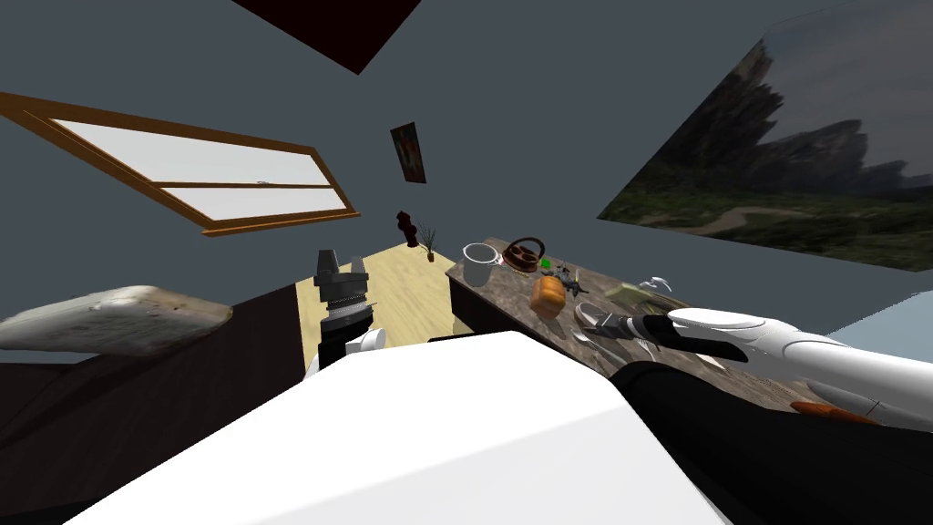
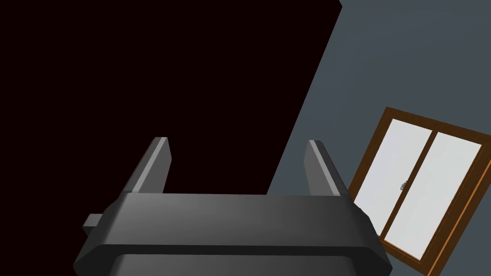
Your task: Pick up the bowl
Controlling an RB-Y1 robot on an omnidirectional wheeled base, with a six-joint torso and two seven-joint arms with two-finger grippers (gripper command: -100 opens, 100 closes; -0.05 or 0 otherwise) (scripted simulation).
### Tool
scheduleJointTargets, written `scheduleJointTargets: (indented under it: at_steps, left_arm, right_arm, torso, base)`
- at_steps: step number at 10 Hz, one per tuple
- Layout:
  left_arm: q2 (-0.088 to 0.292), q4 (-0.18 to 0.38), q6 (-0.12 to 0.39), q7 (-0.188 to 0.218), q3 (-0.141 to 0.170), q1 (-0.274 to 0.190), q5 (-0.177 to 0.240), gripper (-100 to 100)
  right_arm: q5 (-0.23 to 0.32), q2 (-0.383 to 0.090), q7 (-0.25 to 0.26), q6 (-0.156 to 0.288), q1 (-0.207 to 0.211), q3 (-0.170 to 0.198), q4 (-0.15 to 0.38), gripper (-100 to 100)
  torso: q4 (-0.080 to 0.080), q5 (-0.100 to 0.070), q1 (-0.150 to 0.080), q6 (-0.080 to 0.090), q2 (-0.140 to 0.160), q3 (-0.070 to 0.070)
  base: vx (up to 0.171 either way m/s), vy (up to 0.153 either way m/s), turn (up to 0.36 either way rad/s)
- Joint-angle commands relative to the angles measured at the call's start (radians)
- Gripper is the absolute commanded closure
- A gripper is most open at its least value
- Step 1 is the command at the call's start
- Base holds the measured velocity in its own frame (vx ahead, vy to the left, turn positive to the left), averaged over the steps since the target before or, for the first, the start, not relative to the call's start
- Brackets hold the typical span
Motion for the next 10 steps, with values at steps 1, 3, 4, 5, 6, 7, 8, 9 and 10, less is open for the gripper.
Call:
scheduleJointTargets:
  at_steps: [1,3,4,5,6,7,8,9,10]
  left_arm:
    - [0.0,0.0,0.0,0.0,0.0,0.0,0.0,0]
    - [0.0,0.0,0.0,0.0,0.0,0.0,0.0,0]
    - [0.0,0.0,0.0,0.0,0.0,0.0,0.0,0]
    - [0.0,0.0,0.0,0.0,0.0,0.0,0.0,0]
    - [0.0,0.0,0.0,0.0,0.0,0.0,0.0,0]
    - [0.0,0.0,0.0,0.0,0.0,0.0,0.0,0]
    - [0.0,0.0,0.0,0.0,0.0,0.0,0.0,0]
    - [0.0,0.0,0.0,0.0,0.0,0.0,0.0,0]
    - [0.0,0.0,0.0,0.0,0.0,0.0,0.0,0]
  right_arm:
    - [0.0,0.0,0.0,0.0,0.0,0.0,0.0,-100]
    - [0.0,0.001,0.001,0.001,-0.002,0.003,0.0,100]
    - [0.0,0.002,0.001,0.001,-0.002,0.003,0.0,100]
    - [0.0,0.002,0.0,0.001,-0.002,0.003,0.0,100]
    - [0.0,0.002,0.0,0.001,-0.002,0.003,0.0,100]
    - [0.0,0.002,0.0,0.001,-0.002,0.003,0.0,0]
    - [-0.005,-0.018,-0.006,-0.005,0.024,-0.028,-0.005,100]
    - [-0.01,-0.043,-0.016,-0.019,0.03,-0.043,0.001,100]
    - [-0.014,-0.06,-0.023,-0.028,0.033,-0.053,0.005,100]
  torso:
    - [0.0,0.0,0.0,0.0,0.0,0.0]
    - [0.001,0.001,0.002,0.0,0.003,0.002]
    - [0.001,0.0,0.001,0.0,0.003,0.002]
    - [0.001,0.0,0.001,0.0,0.003,0.002]
    - [0.001,0.001,0.001,0.0,0.003,0.002]
    - [0.001,0.0,0.001,0.0,0.003,0.002]
    - [0.001,0.0,0.001,0.0,0.003,0.002]
    - [0.001,0.001,0.002,0.0,0.004,0.002]
    - [0.001,0.002,0.003,0.001,0.006,0.003]
  base:
    - [0.005,-0.001,0.011]
    - [0.0,0.0,0.0]
    - [0.0,0.0,0.0]
    - [0.0,0.0,0.0]
    - [0.0,0.0,0.0]
    - [0.0,0.0,0.0]
    - [-0.023,0.006,-0.082]
    - [-0.05,0.019,-0.111]
    - [-0.061,0.021,-0.105]
